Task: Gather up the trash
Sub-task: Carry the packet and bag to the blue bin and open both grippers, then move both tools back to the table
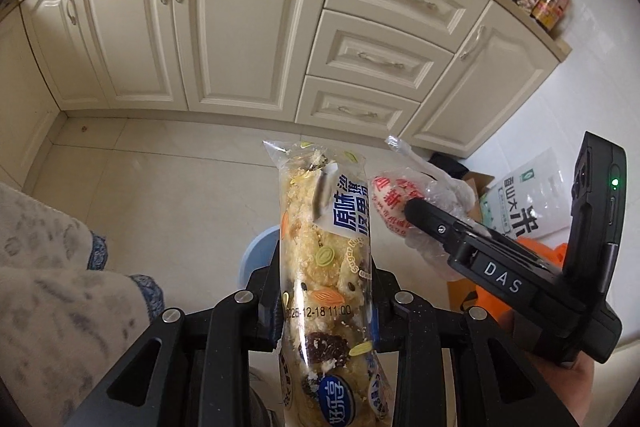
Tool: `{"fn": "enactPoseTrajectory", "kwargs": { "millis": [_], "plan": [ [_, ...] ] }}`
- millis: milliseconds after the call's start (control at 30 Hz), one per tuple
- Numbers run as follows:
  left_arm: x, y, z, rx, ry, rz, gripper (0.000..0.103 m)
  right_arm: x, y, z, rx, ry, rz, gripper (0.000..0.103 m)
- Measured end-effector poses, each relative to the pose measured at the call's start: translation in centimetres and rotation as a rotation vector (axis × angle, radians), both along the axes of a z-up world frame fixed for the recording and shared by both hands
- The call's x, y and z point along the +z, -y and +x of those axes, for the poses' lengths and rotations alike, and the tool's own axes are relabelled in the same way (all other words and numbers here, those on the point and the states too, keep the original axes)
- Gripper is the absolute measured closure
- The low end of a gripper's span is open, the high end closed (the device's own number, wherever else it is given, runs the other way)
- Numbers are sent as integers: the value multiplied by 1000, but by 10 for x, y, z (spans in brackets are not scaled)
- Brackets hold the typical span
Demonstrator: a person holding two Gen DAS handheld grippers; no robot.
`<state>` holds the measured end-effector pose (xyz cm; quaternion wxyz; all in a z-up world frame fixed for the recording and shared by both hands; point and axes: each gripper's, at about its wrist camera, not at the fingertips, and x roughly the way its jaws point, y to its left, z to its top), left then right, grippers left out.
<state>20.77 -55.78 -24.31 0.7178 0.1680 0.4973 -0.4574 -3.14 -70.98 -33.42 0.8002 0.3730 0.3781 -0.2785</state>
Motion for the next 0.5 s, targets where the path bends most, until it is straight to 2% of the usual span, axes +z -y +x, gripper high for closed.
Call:
{"fn": "enactPoseTrajectory", "kwargs": {
  "millis": [33,67,100,133,233,267,333,400,500],
  "plan": [
    [-7,7,6,7,-6,7,70,-4,3,1,-7,-1,7,48],
    [-16,15,7,14,-6,20,57,-10,6,2,-12,-8,17,45],
    [-24,22,9,25,-5,45,39,-14,7,3,-13,-16,27,38],
    [-30,27,14,44,1,68,33,-20,9,5,-12,-27,39,33],
    [-33,31,16,71,26,77,26,-29,10,4,-27,-43,52,20],
    [-33,33,16,75,39,79,23,-30,10,2,-32,-45,52,18],
    [-29,33,14,83,75,79,16,-31,9,-1,-52,-50,48,5],
    [-24,33,13,95,101,76,11,-30,7,-4,-65,-54,42,0],
    [-14,30,8,110,113,68,9,-25,2,-6,-77,-63,38,0]
  ]
}}
